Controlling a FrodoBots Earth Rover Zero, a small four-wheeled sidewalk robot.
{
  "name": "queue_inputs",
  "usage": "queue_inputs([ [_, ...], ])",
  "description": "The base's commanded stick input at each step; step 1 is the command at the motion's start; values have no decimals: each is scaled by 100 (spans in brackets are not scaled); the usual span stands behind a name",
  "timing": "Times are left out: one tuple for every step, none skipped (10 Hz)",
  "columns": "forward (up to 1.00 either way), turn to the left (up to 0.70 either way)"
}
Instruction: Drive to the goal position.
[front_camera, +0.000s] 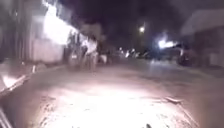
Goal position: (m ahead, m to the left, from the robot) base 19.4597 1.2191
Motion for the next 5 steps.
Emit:
queue_inputs([
  [85,0],
  [85,0],
  [85,0],
  [85,0],
  [85,0],
])
